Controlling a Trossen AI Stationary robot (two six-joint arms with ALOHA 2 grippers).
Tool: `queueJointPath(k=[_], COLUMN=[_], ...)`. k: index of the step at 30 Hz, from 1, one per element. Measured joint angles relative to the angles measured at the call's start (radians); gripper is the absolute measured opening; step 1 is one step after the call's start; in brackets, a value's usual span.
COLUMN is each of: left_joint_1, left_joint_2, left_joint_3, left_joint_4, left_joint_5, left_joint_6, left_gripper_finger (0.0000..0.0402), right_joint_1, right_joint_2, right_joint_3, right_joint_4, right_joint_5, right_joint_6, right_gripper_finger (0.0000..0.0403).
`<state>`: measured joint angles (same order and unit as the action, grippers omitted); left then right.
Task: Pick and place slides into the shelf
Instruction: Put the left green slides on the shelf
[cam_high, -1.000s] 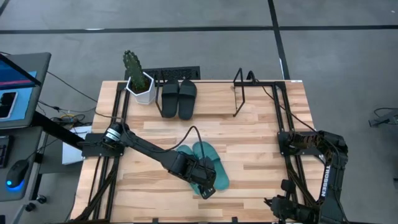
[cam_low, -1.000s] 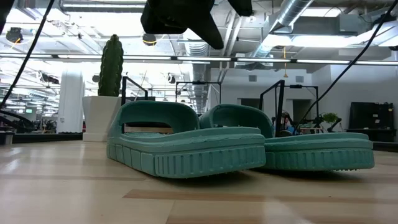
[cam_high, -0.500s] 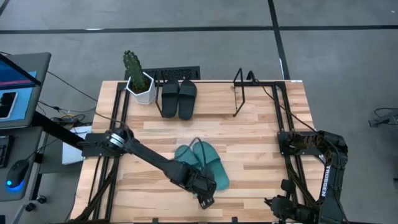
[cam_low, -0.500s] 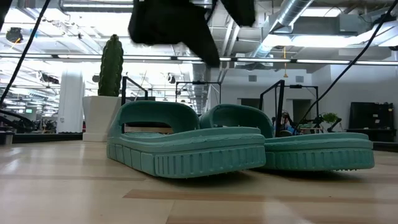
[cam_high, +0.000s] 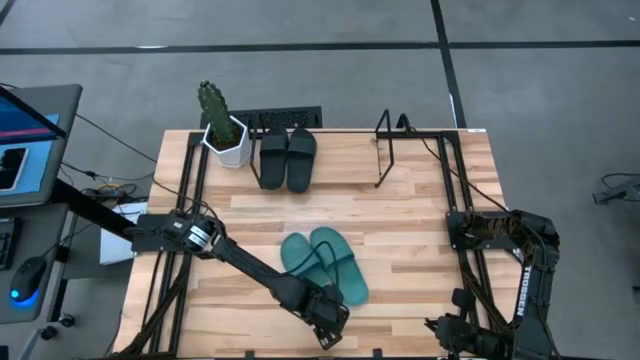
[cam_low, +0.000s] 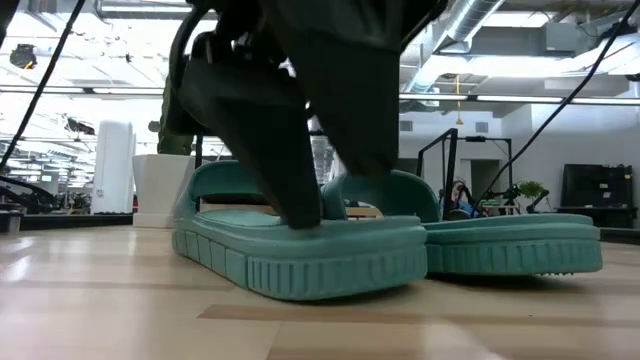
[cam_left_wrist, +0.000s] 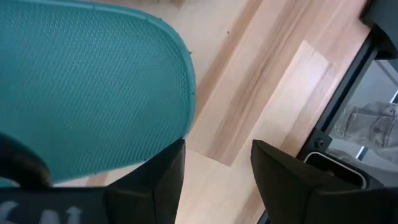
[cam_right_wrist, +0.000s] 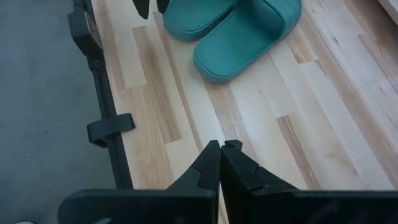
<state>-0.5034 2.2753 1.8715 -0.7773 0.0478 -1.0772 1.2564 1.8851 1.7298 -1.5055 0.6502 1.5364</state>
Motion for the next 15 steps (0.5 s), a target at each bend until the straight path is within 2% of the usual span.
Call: queueJointPath(k=[9,15], left_joint_1=[0.002,0.009], left_joint_2=[0.000,-0.002], left_joint_3=[0.055,0.127], left_joint_4=[-0.033,-0.067], left_joint_5=[0.007,-0.042], left_joint_6=[0.038,0.097], left_gripper_finger=[0.0152,0.0128], right_joint_1=[-0.001,-0.001], right_joint_2=[0.000,0.000], right_joint_3=[0.000,0.000], right_joint_4=[0.000,0.000], right_joint_5=[0.000,0.000], right_joint_6=[0.000,-0.001], right_gripper_finger=[0.0000,0.0000])
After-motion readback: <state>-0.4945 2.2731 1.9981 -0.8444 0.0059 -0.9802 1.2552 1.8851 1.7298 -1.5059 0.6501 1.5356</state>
